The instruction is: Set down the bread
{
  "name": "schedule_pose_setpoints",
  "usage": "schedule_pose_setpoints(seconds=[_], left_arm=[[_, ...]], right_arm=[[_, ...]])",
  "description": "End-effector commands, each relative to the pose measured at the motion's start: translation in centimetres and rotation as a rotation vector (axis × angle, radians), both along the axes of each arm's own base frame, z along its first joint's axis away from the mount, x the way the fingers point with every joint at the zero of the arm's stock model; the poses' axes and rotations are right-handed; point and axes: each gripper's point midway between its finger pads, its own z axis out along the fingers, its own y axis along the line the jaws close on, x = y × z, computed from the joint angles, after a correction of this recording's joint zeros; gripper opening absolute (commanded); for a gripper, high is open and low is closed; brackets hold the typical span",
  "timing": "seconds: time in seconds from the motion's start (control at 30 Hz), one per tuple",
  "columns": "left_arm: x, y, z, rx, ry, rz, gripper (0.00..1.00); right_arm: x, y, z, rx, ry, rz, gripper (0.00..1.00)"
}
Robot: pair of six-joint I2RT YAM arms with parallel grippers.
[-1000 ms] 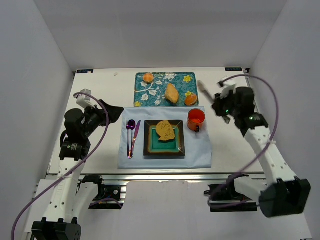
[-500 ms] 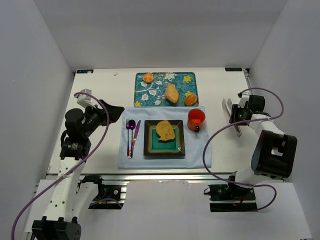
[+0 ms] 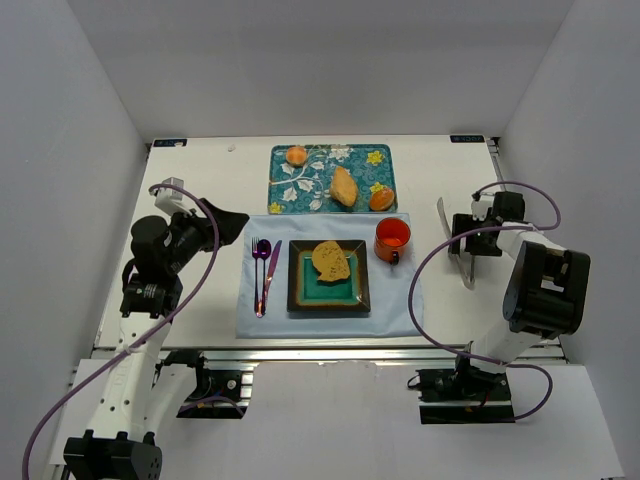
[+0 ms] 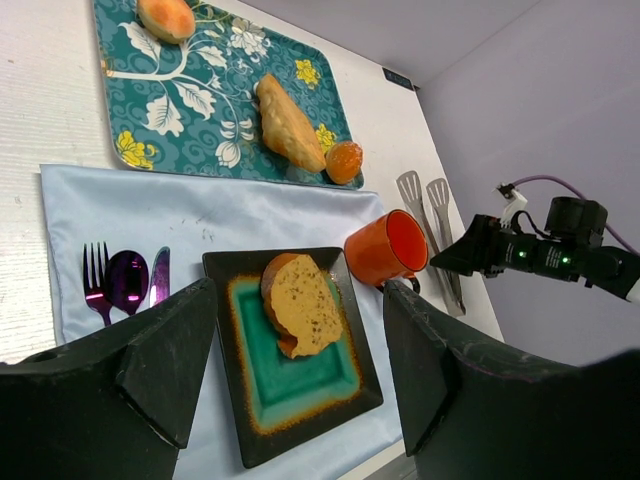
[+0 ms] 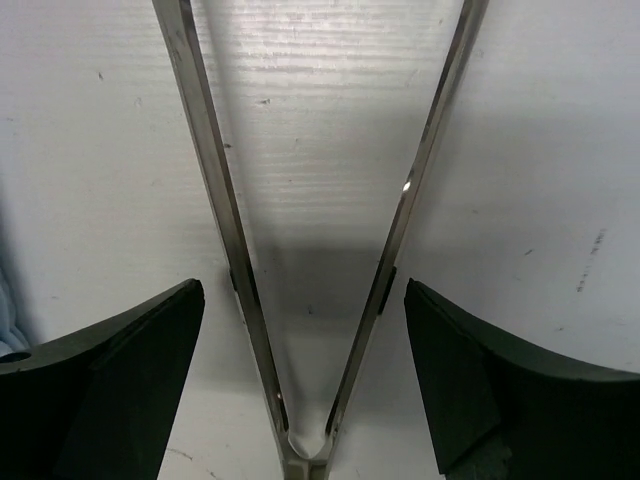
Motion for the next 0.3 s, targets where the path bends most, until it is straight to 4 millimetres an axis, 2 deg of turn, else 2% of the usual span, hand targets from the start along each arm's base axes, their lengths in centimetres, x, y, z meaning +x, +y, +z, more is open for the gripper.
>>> schedule_pose_setpoints(seconds=[0.0, 0.1, 0.17, 0.27], left_arm=[[0.0, 0.0, 0.8, 0.0, -0.017, -0.004, 0.77], [0.1, -0.1, 0.6, 0.002, -0.012, -0.006, 0.77], [0.2, -0.1, 0.6, 0.001, -0.011, -0.01, 0.77], [0.4, -0.2, 0.4, 0.0, -0.008, -0.018, 0.77]], right_arm=[[2.3, -0.8, 5.4, -0.023, -0.101, 0.006, 0.87], [3.0, -1.0, 9.2, -0.031, -0.16, -0.025, 0.89], [4.3, -1.2, 12.8, -0.044, -0.241, -0.023, 0.89], [5.2, -0.3, 16.5, -0.019, -0.333, 0.025, 0.89]])
